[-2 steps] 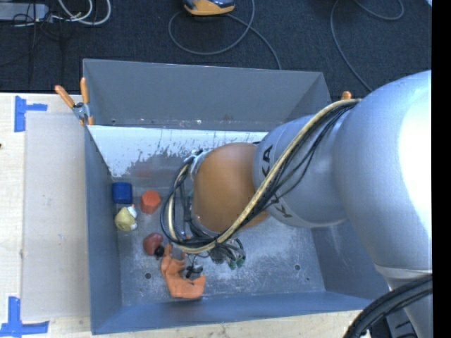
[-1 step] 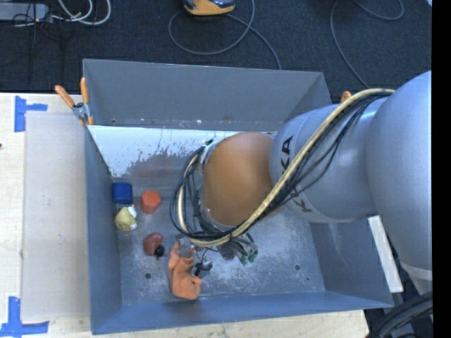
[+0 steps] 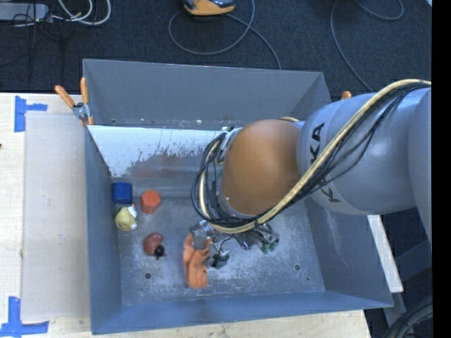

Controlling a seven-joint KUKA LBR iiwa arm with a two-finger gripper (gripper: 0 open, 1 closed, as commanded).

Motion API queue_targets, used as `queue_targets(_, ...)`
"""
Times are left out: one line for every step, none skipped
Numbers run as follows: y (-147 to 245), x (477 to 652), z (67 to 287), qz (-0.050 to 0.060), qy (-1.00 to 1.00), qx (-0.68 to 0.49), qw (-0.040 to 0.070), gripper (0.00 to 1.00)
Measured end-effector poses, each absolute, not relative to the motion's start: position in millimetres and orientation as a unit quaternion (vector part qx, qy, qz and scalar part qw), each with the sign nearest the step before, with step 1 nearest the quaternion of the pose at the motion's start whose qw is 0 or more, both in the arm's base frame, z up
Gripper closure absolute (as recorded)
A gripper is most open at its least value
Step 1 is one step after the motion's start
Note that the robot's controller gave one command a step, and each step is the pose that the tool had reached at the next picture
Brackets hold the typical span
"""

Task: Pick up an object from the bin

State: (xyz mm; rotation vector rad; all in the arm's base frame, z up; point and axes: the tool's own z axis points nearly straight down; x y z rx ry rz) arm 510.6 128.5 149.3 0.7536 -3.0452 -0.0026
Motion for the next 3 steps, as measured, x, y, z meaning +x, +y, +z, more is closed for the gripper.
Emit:
queue_targets(143, 521.4, 116, 0.001, -0.972, 0.235, 0.001, 1.00)
queue_targets(141, 511.3, 268, -0.001, -0.973, 0.229, -0.002, 1.00)
queue_targets(141, 511.2, 266, -0.001, -0.973, 0.229, -0.001, 1.00)
